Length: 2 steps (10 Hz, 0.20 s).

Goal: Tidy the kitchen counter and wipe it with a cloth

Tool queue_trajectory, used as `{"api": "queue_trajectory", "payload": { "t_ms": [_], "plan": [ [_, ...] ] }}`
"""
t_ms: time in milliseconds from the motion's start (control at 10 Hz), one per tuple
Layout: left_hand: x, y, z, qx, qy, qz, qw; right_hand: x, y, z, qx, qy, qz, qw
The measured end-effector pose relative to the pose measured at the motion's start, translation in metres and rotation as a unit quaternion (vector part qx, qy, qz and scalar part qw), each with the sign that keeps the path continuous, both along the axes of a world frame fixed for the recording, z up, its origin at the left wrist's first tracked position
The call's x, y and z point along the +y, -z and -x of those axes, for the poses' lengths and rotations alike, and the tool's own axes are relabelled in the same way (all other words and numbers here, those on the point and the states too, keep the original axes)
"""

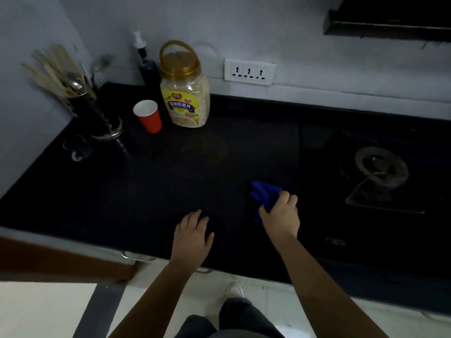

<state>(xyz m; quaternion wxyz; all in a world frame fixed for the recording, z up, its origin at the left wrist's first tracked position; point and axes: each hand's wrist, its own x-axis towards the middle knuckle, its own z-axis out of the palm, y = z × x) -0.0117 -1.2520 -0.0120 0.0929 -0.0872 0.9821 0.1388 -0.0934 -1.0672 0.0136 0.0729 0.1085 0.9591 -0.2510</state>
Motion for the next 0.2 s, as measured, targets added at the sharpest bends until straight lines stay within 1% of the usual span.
{"api": "queue_trajectory", "payload": {
  "t_ms": [100, 200],
  "plan": [
    [-0.005, 0.008, 0.000, 0.007, 0.017, 0.012, 1.000, -0.007, -0.003, -0.003, -0.027, 0.012, -0.007, 1.000],
    [-0.007, 0.003, 0.000, 0.018, 0.024, -0.023, 0.999, -0.004, -0.016, -0.009, -0.020, 0.020, 0.000, 1.000]
  ]
}}
